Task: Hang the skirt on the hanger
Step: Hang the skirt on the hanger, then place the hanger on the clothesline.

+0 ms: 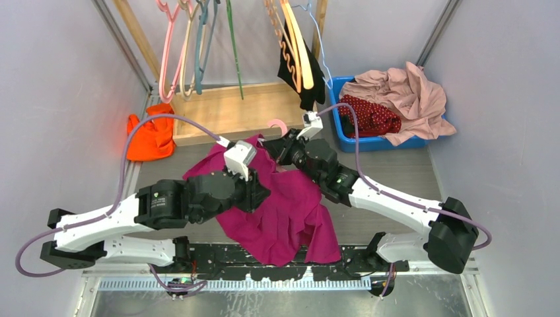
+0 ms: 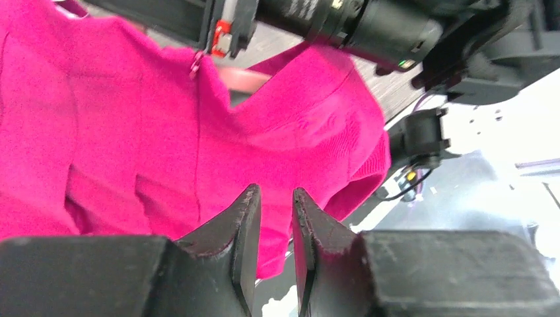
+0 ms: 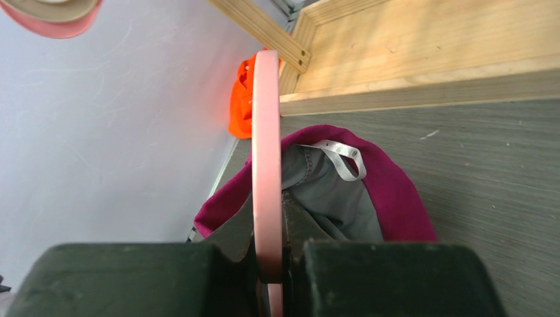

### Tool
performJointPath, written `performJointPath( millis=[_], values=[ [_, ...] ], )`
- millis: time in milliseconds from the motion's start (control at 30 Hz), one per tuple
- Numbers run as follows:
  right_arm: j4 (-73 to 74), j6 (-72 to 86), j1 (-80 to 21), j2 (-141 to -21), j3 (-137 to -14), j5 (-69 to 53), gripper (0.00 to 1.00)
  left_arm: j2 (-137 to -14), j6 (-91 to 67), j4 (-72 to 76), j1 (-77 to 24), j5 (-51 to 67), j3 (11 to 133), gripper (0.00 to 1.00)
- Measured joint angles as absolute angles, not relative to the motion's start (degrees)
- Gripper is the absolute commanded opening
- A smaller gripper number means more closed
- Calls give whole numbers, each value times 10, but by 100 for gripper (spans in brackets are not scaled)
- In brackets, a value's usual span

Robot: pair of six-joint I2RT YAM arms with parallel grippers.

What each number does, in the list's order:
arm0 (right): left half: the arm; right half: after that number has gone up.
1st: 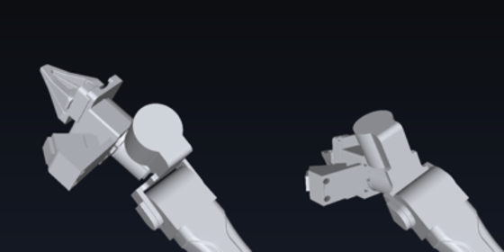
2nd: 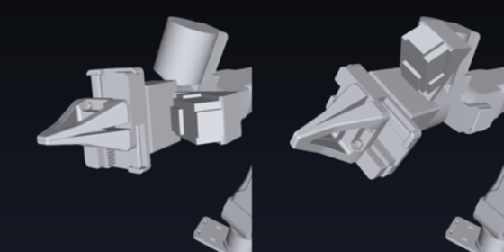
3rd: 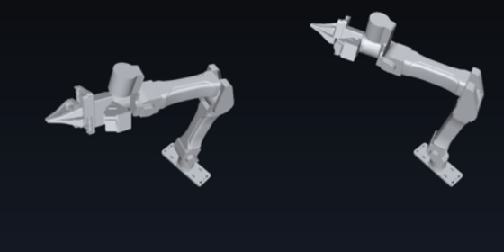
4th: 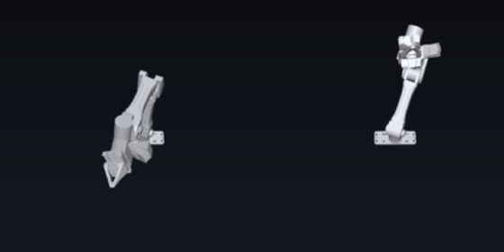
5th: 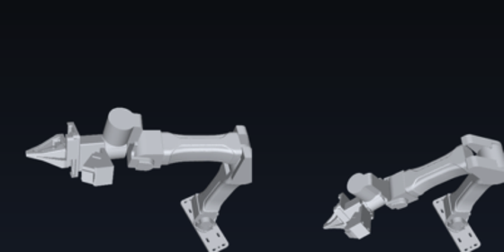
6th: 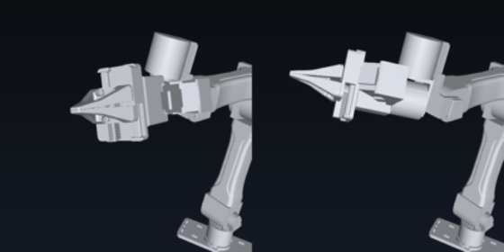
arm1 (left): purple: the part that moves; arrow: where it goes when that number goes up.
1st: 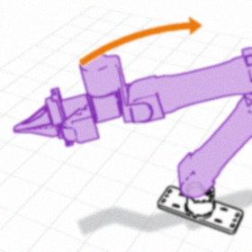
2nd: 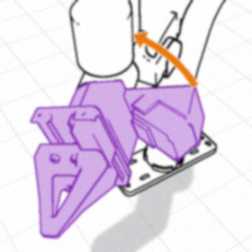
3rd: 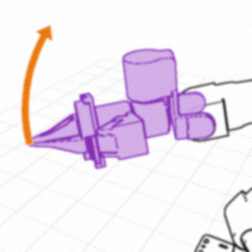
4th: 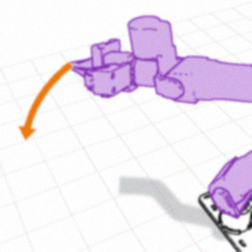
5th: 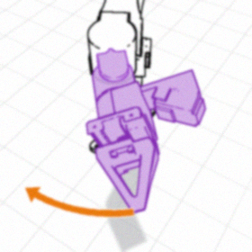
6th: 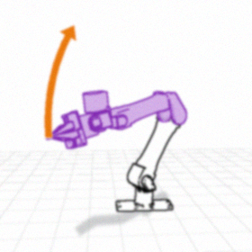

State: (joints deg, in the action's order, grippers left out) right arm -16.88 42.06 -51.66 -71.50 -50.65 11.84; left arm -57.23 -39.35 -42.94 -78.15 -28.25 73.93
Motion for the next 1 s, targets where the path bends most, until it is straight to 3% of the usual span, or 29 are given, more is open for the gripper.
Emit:
performJointPath(
  millis=[133, 300, 433, 600, 800, 1000],
  values=[
    [-188, 434, -516, -714, -475, 128, 1, -558, -420, -460, -793, -306, 699, 23],
    [-206, 434, -515, -660, -423, 113, 1, -460, -455, -524, -795, -381, 625, 36],
    [-216, 428, -514, -563, -357, 92, 1, -390, -477, -588, -795, -453, 637, 42],
    [-195, 419, -512, -473, -318, 76, 1, -412, -487, -633, -794, -491, 673, 42],
    [-66, 390, -512, -464, -402, 77, 1, -472, -490, -652, -794, -488, 680, 42],
    [41, 355, -512, -507, -564, 88, 1, -448, -491, -672, -794, -487, 689, 41]
  ],
)
